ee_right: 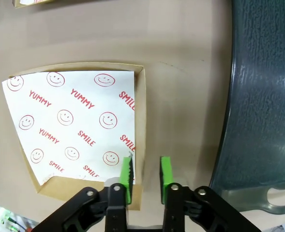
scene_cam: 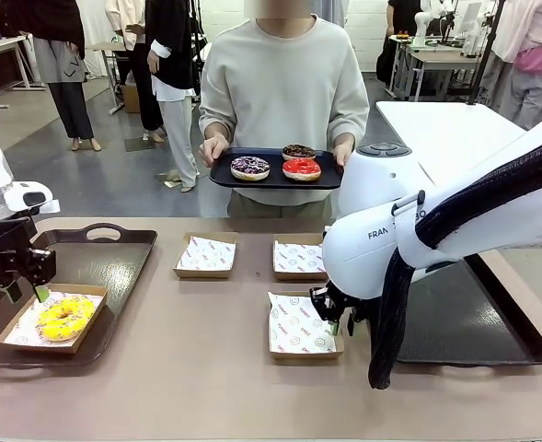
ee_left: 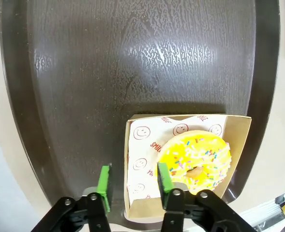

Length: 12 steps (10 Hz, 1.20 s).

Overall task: Individually package the donuts and arrange them on the tray.
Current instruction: Place the picked Paper togo box on the Handle tray while simultaneously picking up another Paper togo box from the table with the other hand.

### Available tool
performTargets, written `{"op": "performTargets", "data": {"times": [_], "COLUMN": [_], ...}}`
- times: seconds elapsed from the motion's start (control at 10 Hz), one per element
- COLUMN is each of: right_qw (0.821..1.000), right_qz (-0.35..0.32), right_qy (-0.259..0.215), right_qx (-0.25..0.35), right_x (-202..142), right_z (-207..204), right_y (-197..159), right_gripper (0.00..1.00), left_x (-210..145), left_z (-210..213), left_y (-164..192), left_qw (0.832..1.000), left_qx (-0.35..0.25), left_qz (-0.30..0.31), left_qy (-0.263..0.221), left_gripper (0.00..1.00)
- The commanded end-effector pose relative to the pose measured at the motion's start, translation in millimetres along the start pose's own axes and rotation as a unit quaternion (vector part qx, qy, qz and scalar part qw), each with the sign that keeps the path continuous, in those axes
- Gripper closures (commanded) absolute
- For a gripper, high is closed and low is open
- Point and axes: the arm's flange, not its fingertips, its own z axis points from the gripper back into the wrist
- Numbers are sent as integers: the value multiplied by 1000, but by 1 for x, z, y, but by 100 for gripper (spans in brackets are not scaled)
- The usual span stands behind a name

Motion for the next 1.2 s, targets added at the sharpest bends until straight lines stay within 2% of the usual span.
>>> {"op": "performTargets", "data": {"times": [0.0, 0.1, 0.2, 0.5, 0.7, 0.8, 0.9, 1.1], "right_qw": [1000, 1000, 1000, 999, 998, 998, 999, 999], "right_qz": [-12, -14, -17, -44, -51, -43, -25, -12], "right_qy": [-6, -4, -3, -5, 11, 26, 29, 4], "right_qx": [4, 5, 7, 6, 17, 29, 34, 37], "right_x": [3, 3, 3, 3, -1, -8, -16, -21], "right_z": [-5, -6, -7, -2, 5, 18, 46, 114], "right_y": [4, 4, 4, 3, 1, 0, -2, -15], "right_gripper": [100, 100, 100, 100, 100, 100, 100, 100], "left_x": [4, 4, 4, 2, 1, -3, -12, -36], "left_z": [2, 2, 2, 5, 5, 10, 22, 55], "left_y": [0, 0, 0, 2, 3, 3, 5, 22], "left_qw": [1000, 1000, 1000, 1000, 1000, 998, 992, 958], "left_qx": [-7, -8, -11, -19, -26, -56, -119, -270], "left_qz": [-2, -2, -2, 0, -1, -20, -48, -62], "left_qy": [-1, -1, -1, -4, -7, -5, -17, -77], "left_gripper": [0, 5, 0, 0, 0, 0, 0, 0]}}
